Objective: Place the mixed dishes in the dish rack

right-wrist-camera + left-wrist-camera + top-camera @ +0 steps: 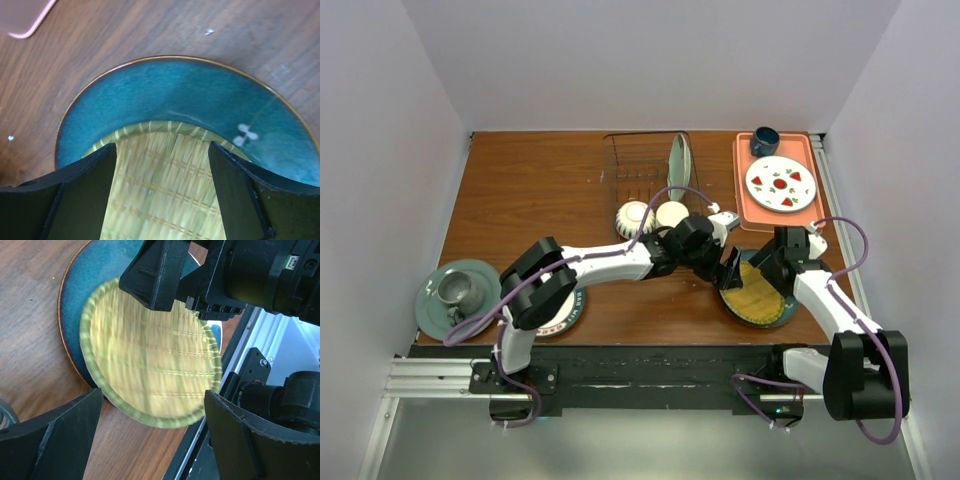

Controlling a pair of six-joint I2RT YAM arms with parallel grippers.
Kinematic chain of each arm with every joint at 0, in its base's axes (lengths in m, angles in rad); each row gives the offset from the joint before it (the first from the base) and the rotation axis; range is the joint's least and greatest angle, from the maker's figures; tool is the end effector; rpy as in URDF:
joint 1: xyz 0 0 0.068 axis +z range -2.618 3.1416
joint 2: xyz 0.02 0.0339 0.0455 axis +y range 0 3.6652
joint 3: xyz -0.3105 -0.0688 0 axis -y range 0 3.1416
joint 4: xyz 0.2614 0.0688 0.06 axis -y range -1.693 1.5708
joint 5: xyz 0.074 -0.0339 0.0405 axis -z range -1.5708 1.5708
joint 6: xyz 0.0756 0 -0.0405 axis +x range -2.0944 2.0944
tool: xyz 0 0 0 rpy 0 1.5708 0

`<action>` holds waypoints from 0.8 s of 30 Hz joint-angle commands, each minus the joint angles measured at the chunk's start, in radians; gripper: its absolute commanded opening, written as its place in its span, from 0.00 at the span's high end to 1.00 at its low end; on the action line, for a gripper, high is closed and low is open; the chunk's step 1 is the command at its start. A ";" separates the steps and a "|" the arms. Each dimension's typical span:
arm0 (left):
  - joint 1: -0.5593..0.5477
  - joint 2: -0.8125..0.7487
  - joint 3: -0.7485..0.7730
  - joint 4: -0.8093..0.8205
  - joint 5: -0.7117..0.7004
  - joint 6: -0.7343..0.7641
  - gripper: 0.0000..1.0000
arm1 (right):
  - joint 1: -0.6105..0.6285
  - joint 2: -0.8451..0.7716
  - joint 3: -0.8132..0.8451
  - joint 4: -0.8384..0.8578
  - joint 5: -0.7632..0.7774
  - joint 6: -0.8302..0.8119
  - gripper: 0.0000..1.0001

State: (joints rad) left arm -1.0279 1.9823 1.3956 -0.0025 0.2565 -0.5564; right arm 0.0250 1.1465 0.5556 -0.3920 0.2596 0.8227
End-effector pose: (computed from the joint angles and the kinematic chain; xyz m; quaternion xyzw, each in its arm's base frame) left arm 0.2509 -0.4529 0.2216 0.2629 0.8364 -0.4120 0.2480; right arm 0.2247 -0.0138 0.1783 0.4031 0.8600 0.0052 0.3128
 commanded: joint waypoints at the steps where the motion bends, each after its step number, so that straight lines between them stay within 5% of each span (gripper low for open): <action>1: 0.008 0.035 0.003 -0.114 -0.108 -0.007 0.14 | -0.004 0.016 -0.026 0.019 -0.054 -0.027 0.23; 11: -0.014 0.029 -0.055 -0.172 -0.112 -0.057 0.16 | -0.004 0.021 -0.046 0.042 -0.083 -0.014 0.23; 24: -0.014 0.104 -0.009 -0.145 0.076 -0.122 0.23 | -0.005 -0.004 -0.068 0.062 -0.111 0.003 0.25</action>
State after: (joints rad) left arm -1.0588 2.0407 1.3693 -0.1074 0.2897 -0.6353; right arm 0.0250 1.1362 0.5358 -0.2993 0.1822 0.8116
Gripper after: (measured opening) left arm 0.798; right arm 0.755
